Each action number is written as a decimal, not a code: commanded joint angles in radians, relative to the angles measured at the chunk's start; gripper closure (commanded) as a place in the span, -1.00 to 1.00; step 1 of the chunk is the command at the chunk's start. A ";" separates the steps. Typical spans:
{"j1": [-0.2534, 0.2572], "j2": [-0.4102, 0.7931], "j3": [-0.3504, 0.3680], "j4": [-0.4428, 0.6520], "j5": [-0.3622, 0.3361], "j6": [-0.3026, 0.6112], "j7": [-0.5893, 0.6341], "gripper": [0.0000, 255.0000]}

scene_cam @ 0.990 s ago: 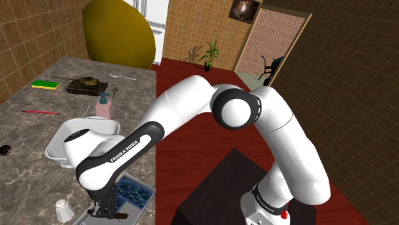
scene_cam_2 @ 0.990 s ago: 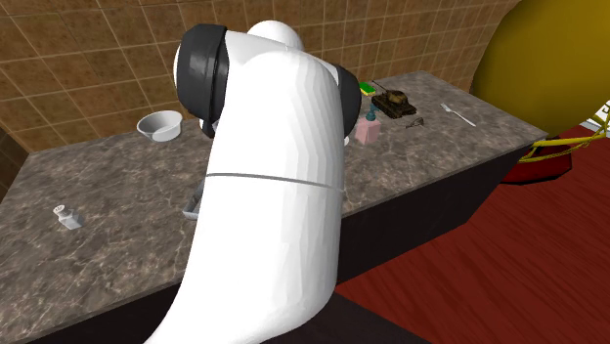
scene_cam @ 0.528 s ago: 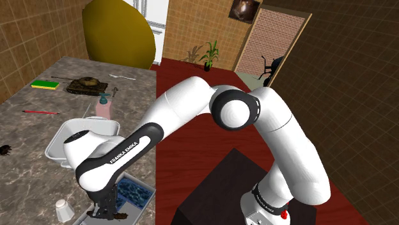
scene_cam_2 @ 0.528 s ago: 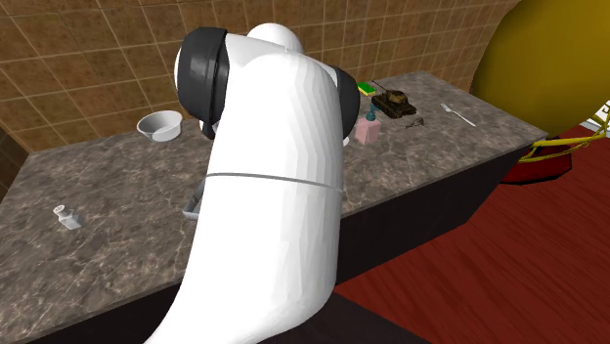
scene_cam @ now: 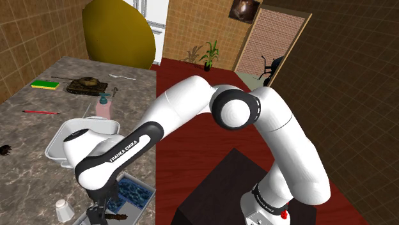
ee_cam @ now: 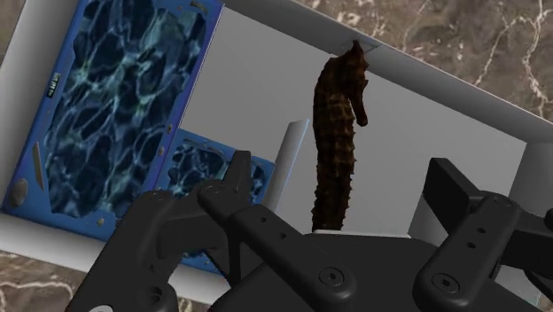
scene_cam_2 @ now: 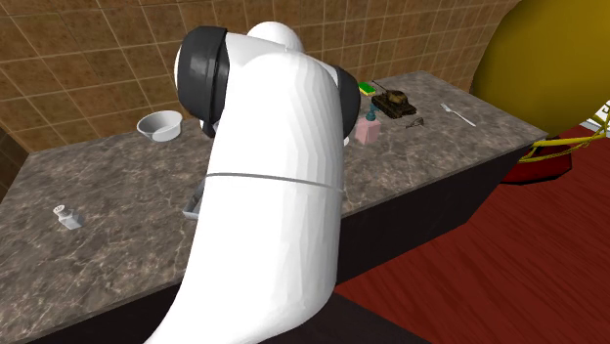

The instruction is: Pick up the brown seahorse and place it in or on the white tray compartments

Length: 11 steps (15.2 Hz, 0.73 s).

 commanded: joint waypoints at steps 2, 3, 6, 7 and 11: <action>-0.008 -0.031 0.008 0.039 0.008 -0.070 -0.004 -1.00; -0.010 -0.039 0.010 0.054 0.011 -0.093 -0.006 -1.00; -0.010 -0.039 0.010 0.054 0.011 -0.093 -0.006 -1.00; -0.010 -0.039 0.010 0.054 0.011 -0.093 -0.006 -1.00; -0.010 -0.039 0.010 0.054 0.011 -0.093 -0.006 -1.00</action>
